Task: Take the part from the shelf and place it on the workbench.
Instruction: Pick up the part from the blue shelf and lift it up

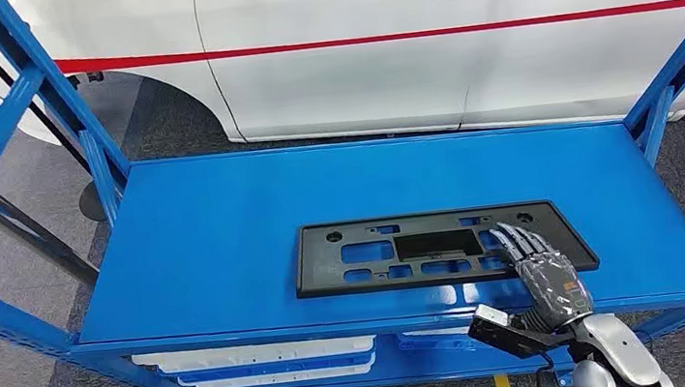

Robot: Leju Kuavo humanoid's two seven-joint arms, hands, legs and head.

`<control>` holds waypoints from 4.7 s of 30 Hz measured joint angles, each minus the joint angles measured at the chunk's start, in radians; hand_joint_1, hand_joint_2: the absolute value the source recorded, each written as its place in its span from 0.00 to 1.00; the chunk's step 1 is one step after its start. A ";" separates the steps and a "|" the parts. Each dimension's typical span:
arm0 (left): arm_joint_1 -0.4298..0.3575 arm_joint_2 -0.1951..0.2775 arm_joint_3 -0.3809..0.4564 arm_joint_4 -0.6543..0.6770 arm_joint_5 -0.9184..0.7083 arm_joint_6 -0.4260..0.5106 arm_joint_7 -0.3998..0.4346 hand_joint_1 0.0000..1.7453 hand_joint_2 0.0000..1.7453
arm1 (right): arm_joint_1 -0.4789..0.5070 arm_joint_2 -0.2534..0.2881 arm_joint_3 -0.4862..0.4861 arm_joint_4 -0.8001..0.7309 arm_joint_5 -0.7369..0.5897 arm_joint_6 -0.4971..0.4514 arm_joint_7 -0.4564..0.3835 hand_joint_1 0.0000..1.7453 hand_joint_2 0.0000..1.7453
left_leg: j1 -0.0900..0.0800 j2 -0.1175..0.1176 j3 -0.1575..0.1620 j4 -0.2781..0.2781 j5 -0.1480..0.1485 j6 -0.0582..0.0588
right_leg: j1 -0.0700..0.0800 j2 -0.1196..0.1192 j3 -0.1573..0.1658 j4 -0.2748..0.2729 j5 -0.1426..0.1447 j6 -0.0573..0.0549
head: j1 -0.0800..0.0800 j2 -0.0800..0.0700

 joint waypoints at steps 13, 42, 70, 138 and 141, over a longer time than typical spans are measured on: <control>-0.008 0.001 0.018 0.003 -0.002 0.010 0.001 0.00 0.00 | 0.046 -0.026 -0.081 -0.118 -0.272 0.143 -0.060 0.00 0.00 | -0.001 0.000 0.003 -0.002 -0.001 0.001 | -0.001 0.000 0.001 0.000 -0.001 0.005 | 0.000 0.000; -0.019 0.009 0.017 0.037 -0.004 0.020 -0.011 0.00 0.00 | 0.101 -0.046 -0.072 -0.190 -0.093 0.091 -0.011 0.00 1.00 | -0.001 0.000 0.004 -0.004 -0.001 0.000 | 0.000 0.000 0.002 0.000 -0.002 0.006 | 0.000 0.000; -0.026 0.017 -0.002 0.062 -0.005 0.021 -0.022 0.00 0.00 | -0.039 0.021 0.140 0.041 0.103 -0.042 0.061 0.00 1.00 | -0.001 0.001 0.007 -0.005 -0.001 0.000 | 0.001 0.003 0.004 0.000 -0.001 0.006 | 0.000 0.000; -0.036 0.035 -0.009 0.097 -0.005 0.030 -0.028 0.00 0.00 | -0.131 -0.035 0.123 -0.034 -0.100 0.064 0.002 0.00 1.00 | 0.004 0.001 0.006 -0.007 0.003 -0.004 | 0.005 0.002 0.003 -0.002 0.004 0.007 | 0.000 0.000; -0.036 0.035 -0.010 0.097 -0.005 0.028 -0.028 0.00 0.00 | -0.136 -0.038 0.135 -0.014 -0.078 0.063 0.011 0.00 1.00 | 0.004 0.001 0.006 -0.007 0.003 -0.004 | 0.005 0.002 0.003 -0.002 0.003 0.007 | 0.000 0.000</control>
